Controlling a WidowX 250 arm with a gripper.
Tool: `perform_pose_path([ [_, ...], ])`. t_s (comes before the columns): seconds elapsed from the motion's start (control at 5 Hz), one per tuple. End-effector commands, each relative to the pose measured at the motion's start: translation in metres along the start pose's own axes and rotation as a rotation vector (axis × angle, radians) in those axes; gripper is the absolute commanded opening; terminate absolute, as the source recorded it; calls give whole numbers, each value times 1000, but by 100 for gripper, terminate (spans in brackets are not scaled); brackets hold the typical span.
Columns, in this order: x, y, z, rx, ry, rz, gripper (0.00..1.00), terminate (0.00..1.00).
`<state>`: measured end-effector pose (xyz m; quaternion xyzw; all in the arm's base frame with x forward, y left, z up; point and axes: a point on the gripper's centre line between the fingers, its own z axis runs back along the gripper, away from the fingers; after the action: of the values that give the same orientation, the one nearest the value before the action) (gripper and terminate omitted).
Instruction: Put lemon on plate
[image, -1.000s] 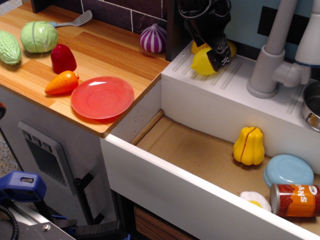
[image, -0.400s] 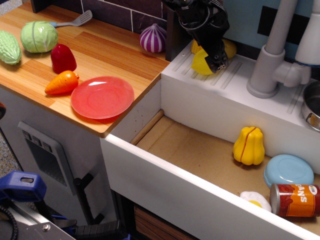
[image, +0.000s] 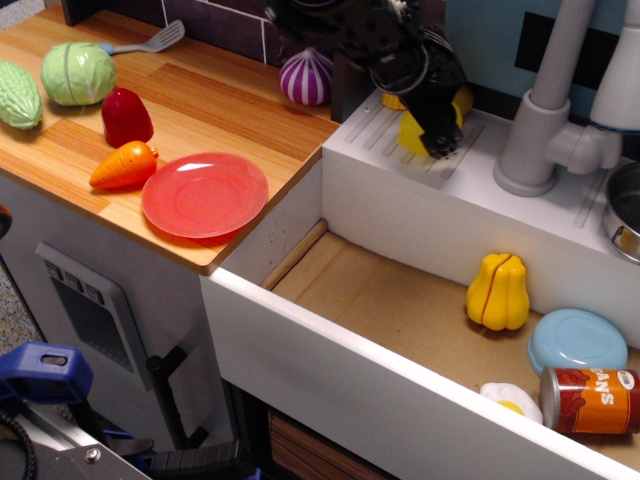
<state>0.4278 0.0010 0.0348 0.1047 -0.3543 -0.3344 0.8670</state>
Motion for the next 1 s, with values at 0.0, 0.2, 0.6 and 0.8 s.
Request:
perform_pose_path([
  [0.0,5,15,-1,18,-65,39,100,0],
  [0.2,7,14,-3,-14,-76,92,100,0],
  [0.6,12,14,14,-85,6,167,0,0],
  [0.8,7,7,27,-96,90,188,0,0],
])
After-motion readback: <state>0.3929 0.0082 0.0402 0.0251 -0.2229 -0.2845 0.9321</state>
